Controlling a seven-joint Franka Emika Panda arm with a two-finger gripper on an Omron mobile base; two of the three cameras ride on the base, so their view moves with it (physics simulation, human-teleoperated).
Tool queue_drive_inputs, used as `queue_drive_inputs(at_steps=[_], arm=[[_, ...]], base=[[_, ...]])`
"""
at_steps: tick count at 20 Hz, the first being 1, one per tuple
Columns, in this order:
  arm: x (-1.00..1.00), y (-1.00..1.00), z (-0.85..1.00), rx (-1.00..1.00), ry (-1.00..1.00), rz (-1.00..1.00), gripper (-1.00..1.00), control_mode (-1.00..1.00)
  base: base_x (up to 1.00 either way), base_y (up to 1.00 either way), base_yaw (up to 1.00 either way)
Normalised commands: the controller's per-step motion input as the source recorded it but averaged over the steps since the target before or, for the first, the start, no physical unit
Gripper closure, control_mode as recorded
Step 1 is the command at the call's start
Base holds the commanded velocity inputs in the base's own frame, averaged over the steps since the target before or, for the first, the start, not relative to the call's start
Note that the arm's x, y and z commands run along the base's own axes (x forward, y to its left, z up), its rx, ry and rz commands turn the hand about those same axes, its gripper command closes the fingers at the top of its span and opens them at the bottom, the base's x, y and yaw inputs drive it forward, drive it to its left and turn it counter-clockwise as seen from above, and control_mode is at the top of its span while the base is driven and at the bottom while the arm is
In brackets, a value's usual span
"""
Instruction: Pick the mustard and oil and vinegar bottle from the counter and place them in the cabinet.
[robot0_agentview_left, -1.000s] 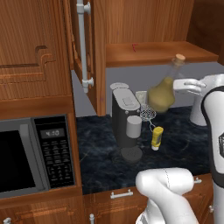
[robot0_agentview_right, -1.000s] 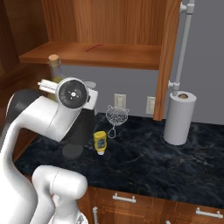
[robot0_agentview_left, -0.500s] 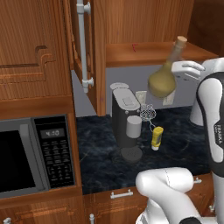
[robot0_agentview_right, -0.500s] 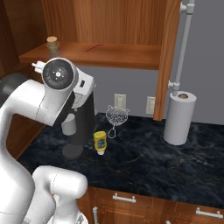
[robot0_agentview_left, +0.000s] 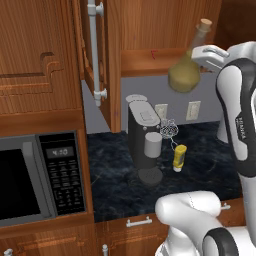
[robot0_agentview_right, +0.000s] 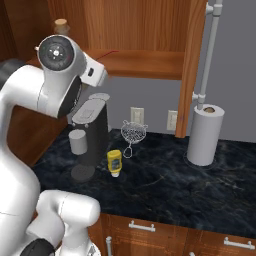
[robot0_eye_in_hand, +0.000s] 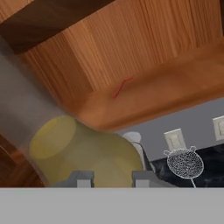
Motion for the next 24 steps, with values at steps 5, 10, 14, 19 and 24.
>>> queue_drive_inputs(at_steps=[5,10,14,19,24], arm=[[0.29,0.0,0.29,0.0,0.0,-0.05,1.0,-1.0],[0.4,0.0,0.04,0.01,0.0,-0.04,1.0,-1.0],[0.42,0.0,0.0,0.04,0.0,-0.02,1.0,-1.0],[0.45,0.0,0.0,0.04,0.0,-0.02,1.0,-1.0],[0.49,0.0,0.0,0.03,0.0,-0.02,1.0,-1.0]], base=[[0.0,0.0,0.0],[0.0,0.0,0.0],[0.0,0.0,0.0],[0.0,0.0,0.0],[0.0,0.0,0.0]])
